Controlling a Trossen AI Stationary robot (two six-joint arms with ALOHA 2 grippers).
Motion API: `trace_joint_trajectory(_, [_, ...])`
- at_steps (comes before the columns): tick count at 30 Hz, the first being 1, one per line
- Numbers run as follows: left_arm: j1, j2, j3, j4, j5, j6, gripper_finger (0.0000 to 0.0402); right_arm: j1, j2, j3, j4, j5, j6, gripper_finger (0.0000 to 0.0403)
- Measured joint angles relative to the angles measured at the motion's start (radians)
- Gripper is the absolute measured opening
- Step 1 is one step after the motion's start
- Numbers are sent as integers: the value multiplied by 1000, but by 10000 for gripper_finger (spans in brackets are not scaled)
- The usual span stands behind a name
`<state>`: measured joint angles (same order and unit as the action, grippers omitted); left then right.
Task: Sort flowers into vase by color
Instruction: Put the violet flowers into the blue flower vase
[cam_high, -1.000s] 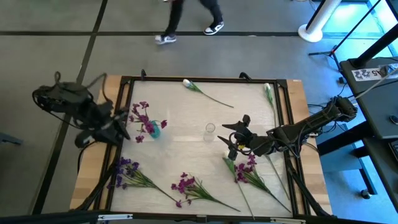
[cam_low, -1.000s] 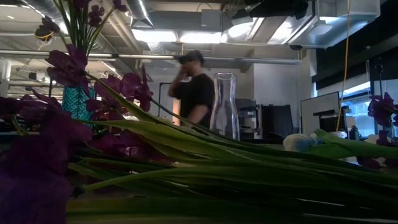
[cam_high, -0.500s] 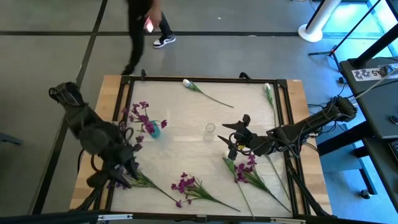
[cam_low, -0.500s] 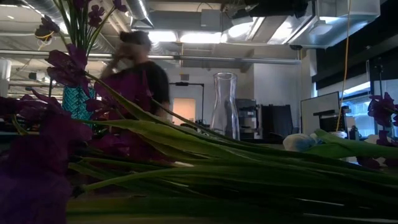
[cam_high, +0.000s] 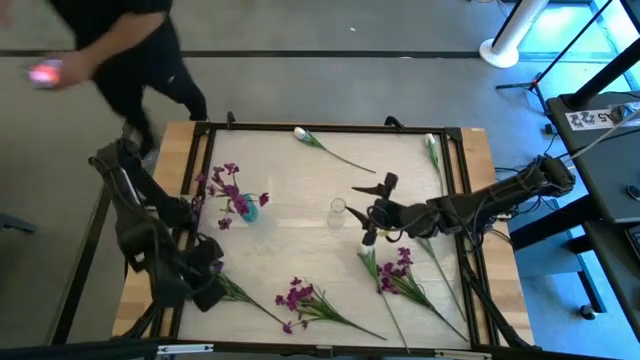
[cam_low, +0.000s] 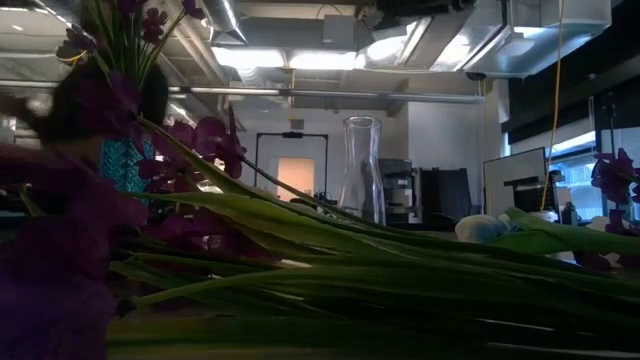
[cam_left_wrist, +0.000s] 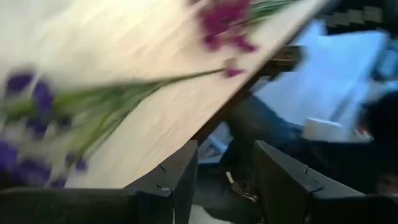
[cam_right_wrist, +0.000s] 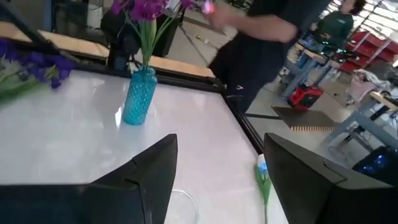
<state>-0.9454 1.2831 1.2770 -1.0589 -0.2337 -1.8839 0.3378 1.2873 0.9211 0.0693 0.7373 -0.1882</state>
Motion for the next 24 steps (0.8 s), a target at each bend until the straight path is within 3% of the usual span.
trace_joint_trajectory(7, [-3, 125, 0, -80, 153, -363, 149, -11, 0, 0, -16, -33, -152, 296])
trace_joint_trajectory(16, [-2, 292, 0, -78, 143, -604, 181, -10, 0, 0, -120, -230, -128, 372])
trace_joint_trajectory(24, [121, 438, 0, -94, 244, -623, 211, 7, -4, 0, -254, -242, -39, 372])
